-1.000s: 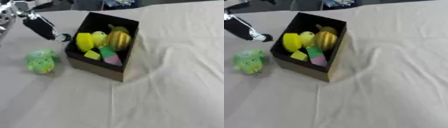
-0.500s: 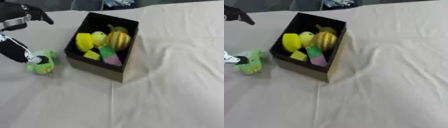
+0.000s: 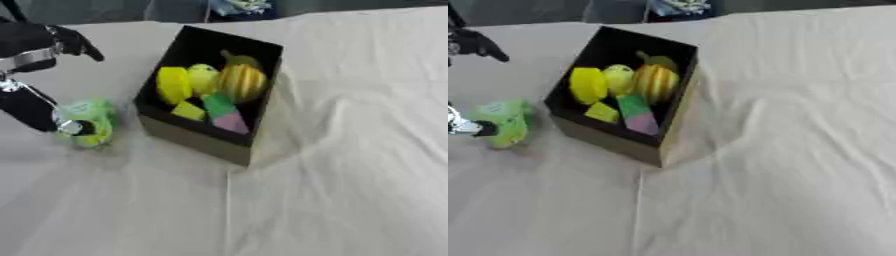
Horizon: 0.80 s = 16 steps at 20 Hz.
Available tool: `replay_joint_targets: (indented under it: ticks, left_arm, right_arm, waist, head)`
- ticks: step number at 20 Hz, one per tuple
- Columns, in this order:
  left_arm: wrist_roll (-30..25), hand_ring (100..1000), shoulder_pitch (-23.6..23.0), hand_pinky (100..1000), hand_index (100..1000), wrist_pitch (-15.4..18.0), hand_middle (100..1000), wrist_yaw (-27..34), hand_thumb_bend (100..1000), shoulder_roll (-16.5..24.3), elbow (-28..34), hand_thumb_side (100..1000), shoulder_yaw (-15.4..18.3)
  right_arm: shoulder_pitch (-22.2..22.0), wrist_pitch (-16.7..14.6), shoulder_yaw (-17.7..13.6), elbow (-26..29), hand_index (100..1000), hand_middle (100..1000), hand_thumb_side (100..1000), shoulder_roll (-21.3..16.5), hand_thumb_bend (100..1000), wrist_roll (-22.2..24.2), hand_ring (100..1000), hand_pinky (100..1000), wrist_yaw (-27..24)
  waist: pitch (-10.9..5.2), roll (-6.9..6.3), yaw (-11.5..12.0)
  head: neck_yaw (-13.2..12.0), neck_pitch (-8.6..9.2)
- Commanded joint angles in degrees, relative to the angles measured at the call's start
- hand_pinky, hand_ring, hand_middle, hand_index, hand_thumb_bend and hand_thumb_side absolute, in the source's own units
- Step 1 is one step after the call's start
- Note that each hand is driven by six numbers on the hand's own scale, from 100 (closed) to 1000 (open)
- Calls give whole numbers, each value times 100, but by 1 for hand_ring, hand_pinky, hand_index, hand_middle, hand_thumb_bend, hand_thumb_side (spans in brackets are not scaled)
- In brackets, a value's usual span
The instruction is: Pick up objects on the table and place them in the box.
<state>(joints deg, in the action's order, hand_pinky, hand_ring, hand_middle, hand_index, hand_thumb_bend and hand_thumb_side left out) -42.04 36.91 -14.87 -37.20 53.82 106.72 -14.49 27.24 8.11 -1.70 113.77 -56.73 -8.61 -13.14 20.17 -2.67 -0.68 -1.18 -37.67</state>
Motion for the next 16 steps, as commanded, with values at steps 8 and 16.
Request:
replay_joint_targets:
  ticks: [8,16]
  left_arm:
    - [-149,890,54,893,913,76,868,-117,657,-33,-687,244,-156]
    - [-194,891,71,895,914,182,870,-115,673,-94,-1089,178,-210]
  right_arm:
    - [68,1,-72,82,765,633,791,-117,100,-23,799,848,24]
    - [64,18,-65,82,765,632,790,-109,100,-30,798,848,26]
  waist:
    - [-19,112,-36]
    - [-16,124,-32]
  head:
    - [-51,91]
    - [-70,99]
